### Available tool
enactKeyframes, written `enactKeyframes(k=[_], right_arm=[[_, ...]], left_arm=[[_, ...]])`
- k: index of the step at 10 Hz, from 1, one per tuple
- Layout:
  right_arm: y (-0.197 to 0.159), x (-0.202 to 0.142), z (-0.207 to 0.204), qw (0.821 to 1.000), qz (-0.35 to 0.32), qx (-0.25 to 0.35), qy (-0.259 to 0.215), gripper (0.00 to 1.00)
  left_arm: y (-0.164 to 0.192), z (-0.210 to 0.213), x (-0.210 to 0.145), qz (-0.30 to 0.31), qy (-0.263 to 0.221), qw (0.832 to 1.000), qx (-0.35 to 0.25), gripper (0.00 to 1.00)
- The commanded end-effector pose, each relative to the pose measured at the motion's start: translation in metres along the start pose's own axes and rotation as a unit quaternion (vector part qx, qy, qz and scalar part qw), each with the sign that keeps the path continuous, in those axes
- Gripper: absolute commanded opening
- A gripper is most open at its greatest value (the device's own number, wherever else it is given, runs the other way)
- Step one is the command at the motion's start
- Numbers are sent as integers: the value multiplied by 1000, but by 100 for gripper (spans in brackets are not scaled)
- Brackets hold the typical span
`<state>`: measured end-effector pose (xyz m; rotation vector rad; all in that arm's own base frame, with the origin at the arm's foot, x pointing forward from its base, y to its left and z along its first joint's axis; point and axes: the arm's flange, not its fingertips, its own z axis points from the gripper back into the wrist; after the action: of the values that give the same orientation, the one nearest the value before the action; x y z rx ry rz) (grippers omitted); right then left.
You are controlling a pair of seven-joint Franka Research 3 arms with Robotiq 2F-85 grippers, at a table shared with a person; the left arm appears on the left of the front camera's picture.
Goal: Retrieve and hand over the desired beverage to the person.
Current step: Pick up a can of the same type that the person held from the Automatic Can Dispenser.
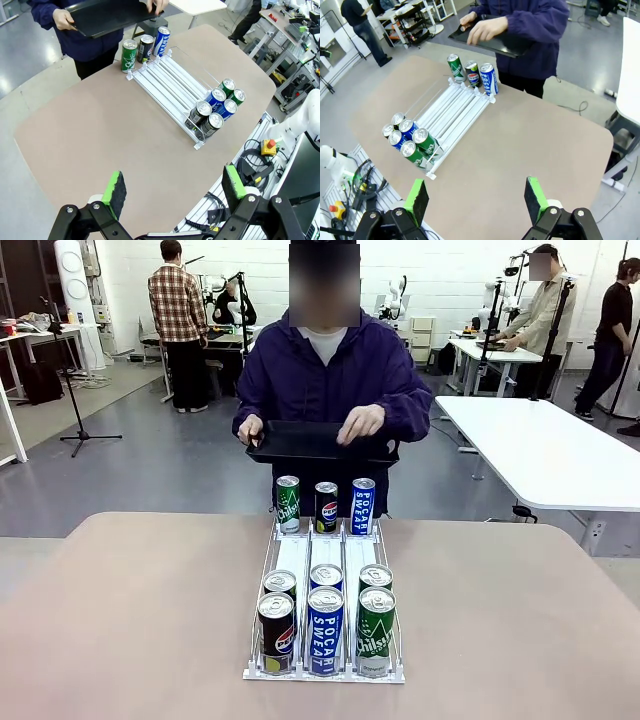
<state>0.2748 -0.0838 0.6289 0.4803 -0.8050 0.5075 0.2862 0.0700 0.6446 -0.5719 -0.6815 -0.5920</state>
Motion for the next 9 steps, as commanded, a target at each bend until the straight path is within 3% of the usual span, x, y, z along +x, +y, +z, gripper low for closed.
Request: enactKeyframes(k=[1, 9], right_arm=[[0, -1, -4, 1000, 3, 13, -5, 100], [0, -1, -4, 1000, 3, 13, -5, 100]], left_arm=[[1, 1, 1, -8, -2, 1000, -7, 100], [1, 1, 1, -8, -2, 1000, -7, 100]])
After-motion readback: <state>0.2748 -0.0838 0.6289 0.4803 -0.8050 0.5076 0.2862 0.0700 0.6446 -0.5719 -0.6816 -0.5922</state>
